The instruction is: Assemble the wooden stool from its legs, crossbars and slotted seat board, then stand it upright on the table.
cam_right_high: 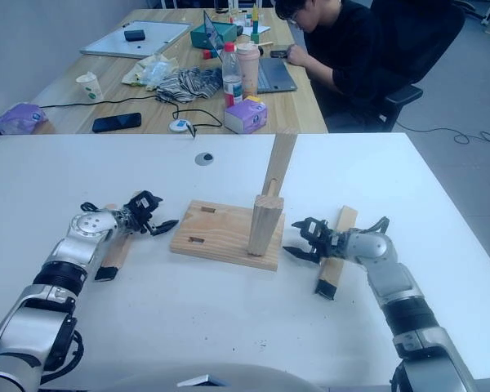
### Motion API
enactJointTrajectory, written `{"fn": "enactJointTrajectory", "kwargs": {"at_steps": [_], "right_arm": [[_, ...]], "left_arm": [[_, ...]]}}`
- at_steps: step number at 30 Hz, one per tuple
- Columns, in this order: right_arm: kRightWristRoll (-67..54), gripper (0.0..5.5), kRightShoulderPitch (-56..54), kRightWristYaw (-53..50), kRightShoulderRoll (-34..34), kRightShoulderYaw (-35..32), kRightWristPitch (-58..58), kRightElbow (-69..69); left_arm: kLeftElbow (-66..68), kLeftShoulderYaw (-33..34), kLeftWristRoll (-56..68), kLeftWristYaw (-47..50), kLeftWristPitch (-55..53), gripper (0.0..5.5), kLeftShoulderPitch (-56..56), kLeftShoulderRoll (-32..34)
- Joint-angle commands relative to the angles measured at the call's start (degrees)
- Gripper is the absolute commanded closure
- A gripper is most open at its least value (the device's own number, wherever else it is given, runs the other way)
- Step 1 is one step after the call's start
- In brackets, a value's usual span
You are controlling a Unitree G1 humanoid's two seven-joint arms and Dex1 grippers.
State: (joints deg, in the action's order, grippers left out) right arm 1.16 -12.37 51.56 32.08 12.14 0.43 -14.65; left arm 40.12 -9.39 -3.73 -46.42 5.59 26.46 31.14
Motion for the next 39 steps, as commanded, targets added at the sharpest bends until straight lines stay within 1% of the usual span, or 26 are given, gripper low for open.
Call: {"fn": "enactJointTrajectory", "kwargs": {"at_steps": [1, 3, 5, 8, 10, 14, 16, 18, 20, 22, 24, 27, 30, 33, 36, 39], "right_arm": [[0.96, 2.18, -7.04, -7.49, -8.29, 0.55, 0.62, -7.81], [2.06, 2.18, -13.47, -16.22, -12.66, -1.86, -0.26, -15.73], [2.92, 2.18, -18.55, -24.32, -14.65, -4.42, -1.70, -22.46], [4.69, 2.18, -21.36, -30.09, -14.18, -5.61, -3.27, -27.46], [7.66, 2.18, -21.02, -32.41, -11.34, -4.96, -4.35, -28.66], [12.72, 2.18, -18.83, -35.03, -4.97, -4.59, -4.36, -27.39], [12.46, 2.18, -15.84, -33.05, -2.36, -5.53, -2.45, -22.05], [6.85, 2.18, -10.78, -26.04, -0.95, -7.35, 0.09, -11.15], [0.62, 2.18, -4.76, -18.72, 0.58, -8.82, 6.38, 0.65], [-0.35, 2.18, 1.22, -13.58, 4.21, -8.15, 12.00, 10.05], [-0.60, 2.18, 6.41, -9.58, 7.14, -7.07, 16.25, 17.58], [0.94, 2.18, 9.93, -6.81, 9.39, -4.72, 19.14, 24.04], [0.19, 2.18, 11.07, -4.87, 8.40, -2.10, 22.22, 28.73], [0.91, 2.18, 9.82, -5.23, 4.83, 3.14, 24.39, 29.01], [3.04, 2.18, 5.87, -10.33, -2.44, 6.86, 25.13, 23.69], [4.10, 2.18, 3.27, -14.92, -7.67, 7.20, 24.09, 18.89]], "left_arm": [[-13.90, -5.08, 1.01, -10.42, -0.13, 1.38, -9.29, 3.03], [-25.36, -7.11, 3.45, -16.88, -2.61, 1.38, -14.59, 7.06], [-36.33, -9.07, 6.11, -23.05, -5.66, 1.38, -18.50, 11.41], [-48.78, -9.45, 11.96, -28.42, -12.11, 1.38, -21.43, 15.08], [-52.16, -7.14, 15.40, -29.10, -16.37, 1.38, -20.91, 15.81], [-48.64, -1.25, 17.60, -26.18, -18.26, 1.38, -17.05, 15.88], [-45.13, 1.84, 18.65, -21.49, -19.33, 1.38, -13.73, 12.69], [-40.81, 4.25, 18.31, -14.56, -20.03, 1.38, -10.88, 8.66], [-36.21, 3.64, 14.66, -8.43, -18.15, 1.38, -9.93, 5.73], [-30.91, 1.06, 9.89, -4.74, -13.70, 1.38, -9.46, 4.26], [-25.58, -1.06, 6.73, -3.21, -9.88, 1.38, -9.01, 2.77], [-20.40, -2.80, 4.00, -2.06, -5.47, 1.38, -9.72, 1.10], [-16.43, -3.99, 2.50, -1.46, -2.49, 1.38, -9.73, -0.63], [-16.06, -5.20, 2.16, -1.81, -1.70, 1.38, -10.41, -2.43], [-17.15, -5.94, 2.35, -2.33, -2.01, 1.38, -11.49, -3.22], [-17.55, -5.97, 2.49, -1.72, -2.99, 1.38, -10.43, -4.38]]}}
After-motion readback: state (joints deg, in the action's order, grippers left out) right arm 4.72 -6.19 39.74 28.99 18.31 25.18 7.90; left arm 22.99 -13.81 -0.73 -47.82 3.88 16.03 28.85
